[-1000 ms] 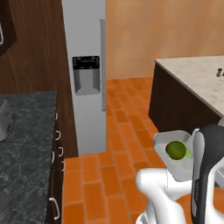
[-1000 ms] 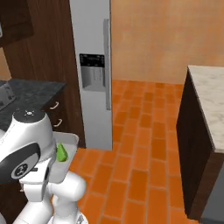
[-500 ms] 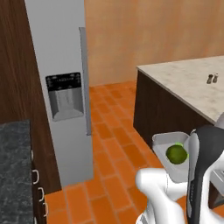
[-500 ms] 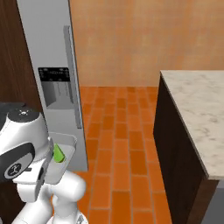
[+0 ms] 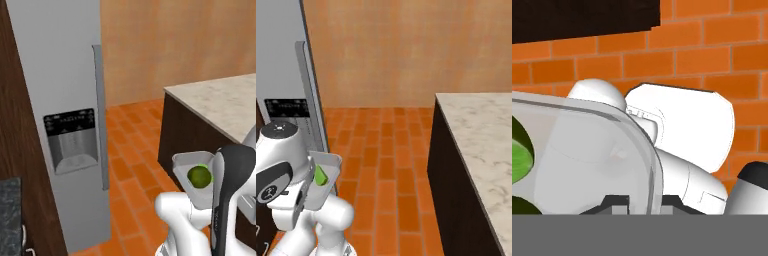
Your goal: Take the meat container that has the fish and place it on the second highest rack of the freezer. Then take the vegetable container that has the lemon wedge and lime and place it on the highest rack of the freezer.
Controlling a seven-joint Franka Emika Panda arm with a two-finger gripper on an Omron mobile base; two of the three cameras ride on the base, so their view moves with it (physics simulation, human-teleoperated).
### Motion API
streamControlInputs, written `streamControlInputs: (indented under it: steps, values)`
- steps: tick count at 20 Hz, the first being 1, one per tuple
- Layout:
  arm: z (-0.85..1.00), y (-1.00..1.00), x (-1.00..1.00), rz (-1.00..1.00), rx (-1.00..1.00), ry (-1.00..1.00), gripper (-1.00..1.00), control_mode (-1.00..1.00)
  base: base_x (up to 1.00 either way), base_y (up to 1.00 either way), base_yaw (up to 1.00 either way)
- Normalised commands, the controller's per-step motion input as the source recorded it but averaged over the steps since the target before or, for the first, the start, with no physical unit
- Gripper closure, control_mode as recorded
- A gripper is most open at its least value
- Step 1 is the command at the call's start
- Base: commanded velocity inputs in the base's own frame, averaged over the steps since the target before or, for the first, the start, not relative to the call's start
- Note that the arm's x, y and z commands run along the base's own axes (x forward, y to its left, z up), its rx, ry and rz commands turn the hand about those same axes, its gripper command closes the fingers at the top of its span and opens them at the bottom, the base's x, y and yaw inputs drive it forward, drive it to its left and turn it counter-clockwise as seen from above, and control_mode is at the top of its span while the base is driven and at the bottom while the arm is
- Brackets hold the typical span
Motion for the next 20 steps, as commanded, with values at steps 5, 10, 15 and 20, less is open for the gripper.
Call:
streamControlInputs:
  steps: [5,10,15,20]
  values:
    - [0.0,0.0,0.0,0.0,0.0,0.0,1.0,1.0,1.0,-0.68,0.06]
    - [0.0,0.0,0.0,0.0,0.0,0.0,1.0,1.0,1.0,-0.56,0.09]
    - [0.0,0.0,0.0,0.0,0.0,0.0,1.0,1.0,1.0,-0.03,0.17]
    - [0.0,0.0,0.0,0.0,0.0,0.0,1.0,1.0,1.0,-0.01,0.2]
